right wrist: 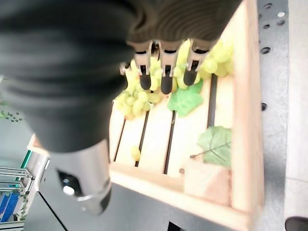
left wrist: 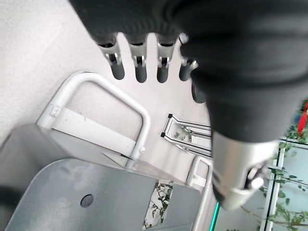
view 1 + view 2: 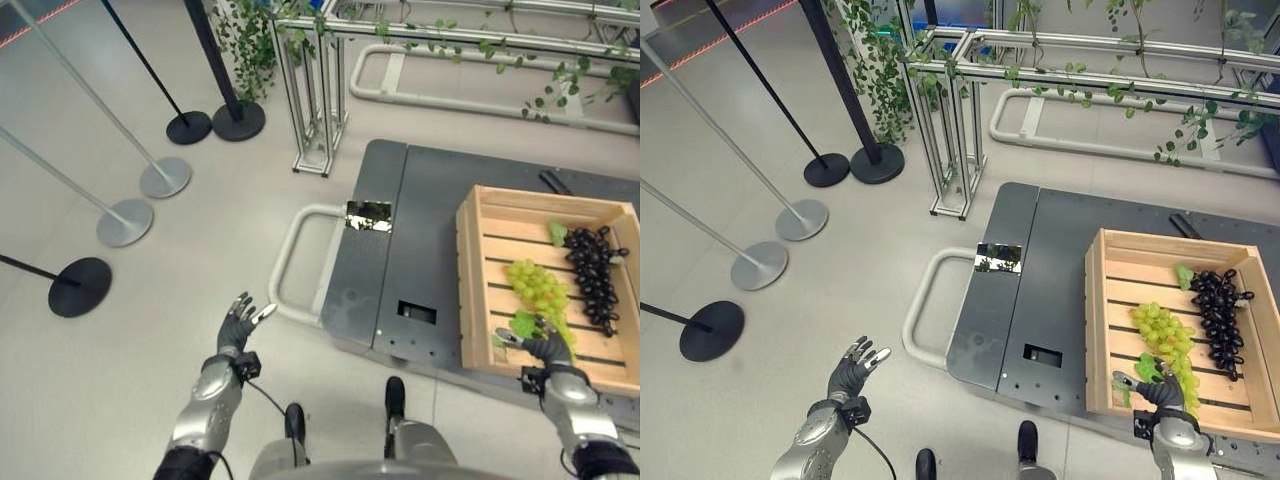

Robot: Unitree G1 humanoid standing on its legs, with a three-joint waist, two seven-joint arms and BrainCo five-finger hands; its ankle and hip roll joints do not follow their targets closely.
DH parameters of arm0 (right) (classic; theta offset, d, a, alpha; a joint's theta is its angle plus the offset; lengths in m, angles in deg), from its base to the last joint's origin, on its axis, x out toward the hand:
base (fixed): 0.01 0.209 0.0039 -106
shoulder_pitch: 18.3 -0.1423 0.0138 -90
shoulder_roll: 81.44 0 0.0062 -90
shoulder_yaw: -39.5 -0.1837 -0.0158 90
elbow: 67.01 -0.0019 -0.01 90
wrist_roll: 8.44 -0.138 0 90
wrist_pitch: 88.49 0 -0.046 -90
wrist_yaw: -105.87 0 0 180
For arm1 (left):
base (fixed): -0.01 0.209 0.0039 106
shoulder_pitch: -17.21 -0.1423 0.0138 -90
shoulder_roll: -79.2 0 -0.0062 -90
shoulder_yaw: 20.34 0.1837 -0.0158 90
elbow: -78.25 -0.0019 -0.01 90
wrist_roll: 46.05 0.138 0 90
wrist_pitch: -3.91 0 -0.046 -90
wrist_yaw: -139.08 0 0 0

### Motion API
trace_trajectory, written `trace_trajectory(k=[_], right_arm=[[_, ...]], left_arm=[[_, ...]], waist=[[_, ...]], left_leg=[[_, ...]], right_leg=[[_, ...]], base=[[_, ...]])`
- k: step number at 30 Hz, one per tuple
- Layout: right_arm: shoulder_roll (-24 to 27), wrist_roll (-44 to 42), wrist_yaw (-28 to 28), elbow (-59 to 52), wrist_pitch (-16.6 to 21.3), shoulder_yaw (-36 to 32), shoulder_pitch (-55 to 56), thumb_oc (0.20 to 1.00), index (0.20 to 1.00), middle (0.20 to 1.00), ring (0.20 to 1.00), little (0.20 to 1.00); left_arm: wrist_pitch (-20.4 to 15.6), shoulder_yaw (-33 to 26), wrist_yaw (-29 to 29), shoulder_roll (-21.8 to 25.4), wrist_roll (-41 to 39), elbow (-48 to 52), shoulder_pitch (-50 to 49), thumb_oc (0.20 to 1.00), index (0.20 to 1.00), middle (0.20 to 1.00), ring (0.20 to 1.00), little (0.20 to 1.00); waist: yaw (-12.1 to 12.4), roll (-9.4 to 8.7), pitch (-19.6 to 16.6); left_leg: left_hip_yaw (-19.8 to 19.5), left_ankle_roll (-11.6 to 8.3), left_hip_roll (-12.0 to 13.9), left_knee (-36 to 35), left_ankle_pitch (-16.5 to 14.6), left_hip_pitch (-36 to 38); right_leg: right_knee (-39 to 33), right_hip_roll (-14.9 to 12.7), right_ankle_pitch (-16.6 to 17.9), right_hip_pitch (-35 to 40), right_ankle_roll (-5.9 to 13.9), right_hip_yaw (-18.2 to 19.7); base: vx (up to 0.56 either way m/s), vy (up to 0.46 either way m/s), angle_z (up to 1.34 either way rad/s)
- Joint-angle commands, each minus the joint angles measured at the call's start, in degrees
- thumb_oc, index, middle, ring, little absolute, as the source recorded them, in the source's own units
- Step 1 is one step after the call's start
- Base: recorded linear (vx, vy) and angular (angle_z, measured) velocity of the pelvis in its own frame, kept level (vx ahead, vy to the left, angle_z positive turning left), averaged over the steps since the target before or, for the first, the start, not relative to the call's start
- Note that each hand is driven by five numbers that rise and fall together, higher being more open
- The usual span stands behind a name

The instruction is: Pick up the fruits from the basket on one side to the basket on the other side

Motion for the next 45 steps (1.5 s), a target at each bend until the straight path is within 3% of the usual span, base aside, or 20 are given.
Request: trace_trajectory(k=[1, 10, 21, 34, 36, 39, 41, 42, 45], right_arm=[[5.5, 1.0, 0.8, 3.5, 0.8, -0.8, -4.6, 1.000, 1.000, 1.000, 1.000, 1.000], [16.6, 2.7, 0.1, 14.3, -0.6, 2.8, -14.0, 1.000, 1.000, 1.000, 1.000, 1.000], [23.3, 4.9, -1.2, 32.2, -2.0, 8.8, -25.0, 1.000, 1.000, 1.000, 1.000, 1.000], [17.4, 2.6, 0.8, 28.7, -1.3, 8.1, -24.3, 1.000, 1.000, 1.000, 1.000, 1.000], [13.8, -0.1, 1.1, 30.9, -0.8, 8.0, -24.7, 1.000, 1.000, 1.000, 1.000, 1.000], [13.1, -0.8, 1.4, 31.5, -0.6, 8.0, -24.9, 1.000, 1.000, 1.000, 1.000, 1.000], [11.5, -1.8, 1.5, 32.7, -0.5, 8.3, -25.4, 1.000, 1.000, 1.000, 1.000, 1.000], [8.3, -3.9, 1.1, 35.2, -0.4, 8.6, -26.2, 1.000, 1.000, 1.000, 1.000, 1.000], [6.6, -3.7, 0.9, 36.4, -0.6, 9.7, -27.0, 1.000, 1.000, 1.000, 1.000, 1.000]], left_arm=[[-2.2, 0.5, -0.1, 3.3, -0.8, 2.7, 2.6, 1.000, 1.000, 1.000, 1.000, 1.000], [-2.7, 3.4, -1.0, 4.7, -2.2, 5.2, 2.6, 1.000, 1.000, 1.000, 1.000, 1.000], [-2.9, 6.5, -1.6, 4.9, -3.0, 8.8, 2.7, 1.000, 1.000, 1.000, 1.000, 1.000], [-3.3, 6.2, -0.6, 3.9, -3.5, 12.5, 3.5, 1.000, 1.000, 1.000, 1.000, 1.000], [-3.3, 6.7, -0.5, 3.7, -3.9, 13.3, 4.1, 1.000, 1.000, 1.000, 1.000, 1.000], [-3.4, 6.7, -0.4, 3.6, -3.9, 13.5, 4.2, 1.000, 1.000, 1.000, 1.000, 1.000], [-3.4, 6.8, -0.2, 3.6, -4.0, 13.9, 4.6, 1.000, 1.000, 1.000, 1.000, 1.000], [-3.5, 7.2, 0.0, 3.3, -4.3, 14.0, 5.2, 1.000, 1.000, 1.000, 1.000, 1.000], [-3.6, 7.7, 0.0, 3.2, -4.5, 13.8, 5.4, 1.000, 1.000, 1.000, 1.000, 1.000]], waist=[[0.1, -2.88, -0.4], [1.0, -1.39, 2.2], [1.6, 0.28, 4.5], [1.6, 1.46, 7.2], [1.7, 1.77, 7.9], [1.8, 1.79, 8.0], [1.9, 2.01, 8.4], [2.2, 2.41, 8.8], [2.3, 2.59, 9.0]], left_leg=[[-1.6, -0.83, -0.5, 3.7, -1.0, -6.5], [-1.7, -1.18, -0.7, 2.8, 1.0, -9.4], [-1.8, -1.14, -1.3, 2.8, 1.8, -11.4], [-2.2, -0.94, -1.8, 3.1, 2.4, -13.5], [-2.3, -0.80, -2.0, 3.0, 2.5, -13.8], [-2.3, -0.78, -2.1, 2.9, 2.5, -14.0], [-2.2, -0.77, -2.2, 2.8, 2.7, -14.4], [-2.1, -0.74, -2.3, 2.8, 2.9, -14.8], [-2.1, -0.68, -2.3, 2.8, 3.0, -15.1]], right_leg=[[3.3, -1.4, -14.7, 4.8, 3.07, -3.2], [3.7, -1.9, -13.7, 1.3, 3.24, -3.5], [4.3, -2.1, -13.7, -0.9, 3.27, -3.8], [5.5, -2.4, -13.7, -3.6, 3.01, -3.8], [5.3, -2.4, -13.5, -3.9, 2.95, -3.7], [5.3, -2.4, -13.5, -4.2, 2.95, -3.6], [5.2, -2.5, -13.3, -4.6, 2.99, -3.6], [5.1, -2.6, -13.0, -5.1, 2.95, -3.6], [5.1, -2.7, -12.8, -5.5, 2.94, -3.5]], base=[[-0.04, -0.008, 0.10], [-0.01, -0.002, 0.02], [0.00, -0.001, 0.00], [0.00, 0.000, 0.01], [0.00, 0.000, 0.00], [-0.03, 0.007, 0.04], [-0.05, 0.017, 0.05], [-0.03, 0.020, 0.01], [-0.03, 0.018, 0.00]])
